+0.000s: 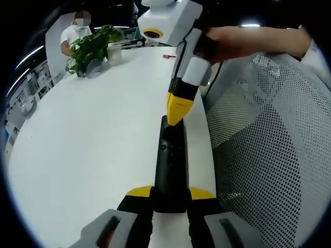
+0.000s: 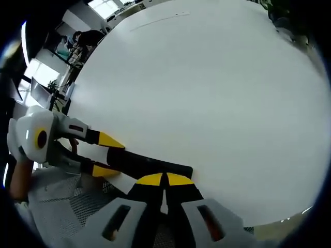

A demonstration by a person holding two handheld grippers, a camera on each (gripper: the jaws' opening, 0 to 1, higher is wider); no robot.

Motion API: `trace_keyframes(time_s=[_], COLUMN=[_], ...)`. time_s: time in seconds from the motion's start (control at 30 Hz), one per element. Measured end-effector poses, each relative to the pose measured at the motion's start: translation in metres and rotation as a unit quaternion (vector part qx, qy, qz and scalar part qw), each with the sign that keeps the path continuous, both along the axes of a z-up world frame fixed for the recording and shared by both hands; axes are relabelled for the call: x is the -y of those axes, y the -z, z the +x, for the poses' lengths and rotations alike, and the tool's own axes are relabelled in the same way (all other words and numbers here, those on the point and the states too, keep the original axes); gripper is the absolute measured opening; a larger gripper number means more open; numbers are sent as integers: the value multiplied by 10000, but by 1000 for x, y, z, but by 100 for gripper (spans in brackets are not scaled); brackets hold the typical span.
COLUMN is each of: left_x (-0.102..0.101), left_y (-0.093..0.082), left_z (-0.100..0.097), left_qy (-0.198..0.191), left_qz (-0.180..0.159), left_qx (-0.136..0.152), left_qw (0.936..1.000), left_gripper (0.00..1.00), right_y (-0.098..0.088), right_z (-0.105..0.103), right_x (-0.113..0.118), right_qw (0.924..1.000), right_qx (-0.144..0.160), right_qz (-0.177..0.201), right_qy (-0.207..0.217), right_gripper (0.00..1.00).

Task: Press the specified remote control buttons in sequence, fully releasing each button before pressing the next.

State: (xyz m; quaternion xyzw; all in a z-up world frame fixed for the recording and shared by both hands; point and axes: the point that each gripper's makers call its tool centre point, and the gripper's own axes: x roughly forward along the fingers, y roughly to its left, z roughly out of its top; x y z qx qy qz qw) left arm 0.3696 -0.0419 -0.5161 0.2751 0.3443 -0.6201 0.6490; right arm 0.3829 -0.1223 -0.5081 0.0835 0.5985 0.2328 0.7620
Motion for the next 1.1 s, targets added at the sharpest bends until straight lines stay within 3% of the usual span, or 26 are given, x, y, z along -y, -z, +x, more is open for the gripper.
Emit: trace_keyframes(time_s=[0.67,1.1], left_x=[0,0], left_y=[0,0], left_z=[0,0], left_qy=[-3,11], left_qz=[-7,20], left_qx=[-6,-1], left_qw=[10000,10000], left_gripper=[24,25], right_y=[6,6], right_z=[-3,-3], right_x=[-1,-1], right_qw=[9996,9996], right_qx=[-214,-148], right_qz=[137,155], right_qy=[143,194], right_gripper=[0,0])
